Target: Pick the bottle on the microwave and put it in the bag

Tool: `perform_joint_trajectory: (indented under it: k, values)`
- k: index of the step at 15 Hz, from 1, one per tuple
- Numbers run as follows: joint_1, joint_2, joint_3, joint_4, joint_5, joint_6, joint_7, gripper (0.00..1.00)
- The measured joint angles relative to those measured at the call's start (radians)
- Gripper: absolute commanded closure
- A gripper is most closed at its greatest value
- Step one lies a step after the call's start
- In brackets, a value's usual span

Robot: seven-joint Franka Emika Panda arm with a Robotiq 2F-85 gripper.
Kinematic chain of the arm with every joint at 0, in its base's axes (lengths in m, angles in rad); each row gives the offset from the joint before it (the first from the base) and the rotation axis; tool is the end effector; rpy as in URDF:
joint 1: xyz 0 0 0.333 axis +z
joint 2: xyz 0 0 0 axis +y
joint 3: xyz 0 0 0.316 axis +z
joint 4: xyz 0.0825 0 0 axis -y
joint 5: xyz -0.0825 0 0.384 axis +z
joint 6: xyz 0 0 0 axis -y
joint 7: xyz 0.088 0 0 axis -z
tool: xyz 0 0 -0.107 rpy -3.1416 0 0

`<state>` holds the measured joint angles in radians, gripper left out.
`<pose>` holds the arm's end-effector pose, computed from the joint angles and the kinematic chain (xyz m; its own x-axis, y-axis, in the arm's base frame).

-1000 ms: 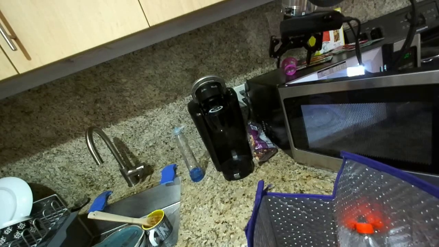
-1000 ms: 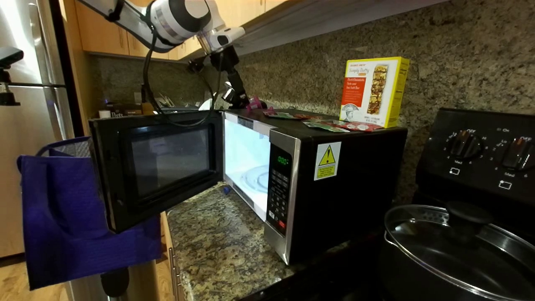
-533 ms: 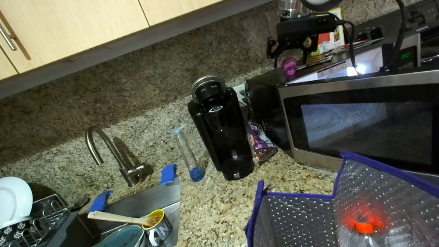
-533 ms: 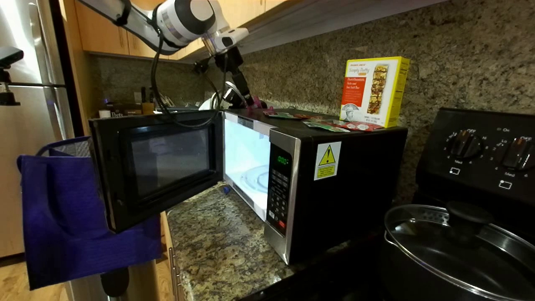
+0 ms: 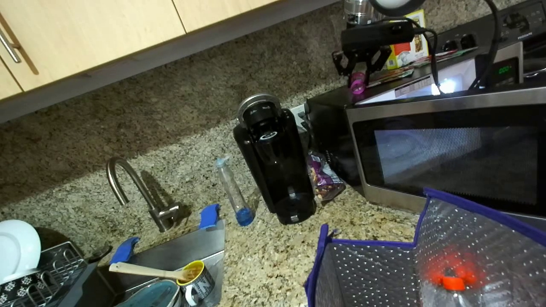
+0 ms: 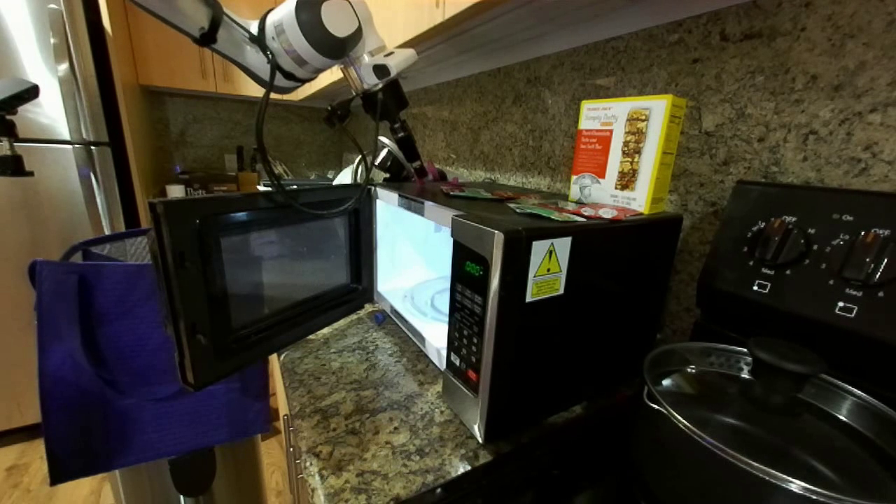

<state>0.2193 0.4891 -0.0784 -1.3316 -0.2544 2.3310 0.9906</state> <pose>0.7341 0.1132 0.5093 0.6251 -0.6104 0.4866 -0.5807 -0.7802 -0.2327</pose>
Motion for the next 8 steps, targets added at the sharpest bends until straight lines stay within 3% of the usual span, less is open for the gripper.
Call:
perform_joint_trajectory:
  k: [5, 8]
  values:
    - [-0.001, 0.005, 0.007, 0.01, 0.018, -0.003, -0.009, 0.84]
    - [-0.007, -0.012, 0.029, 0.007, 0.044, -0.024, -0.088, 0.84]
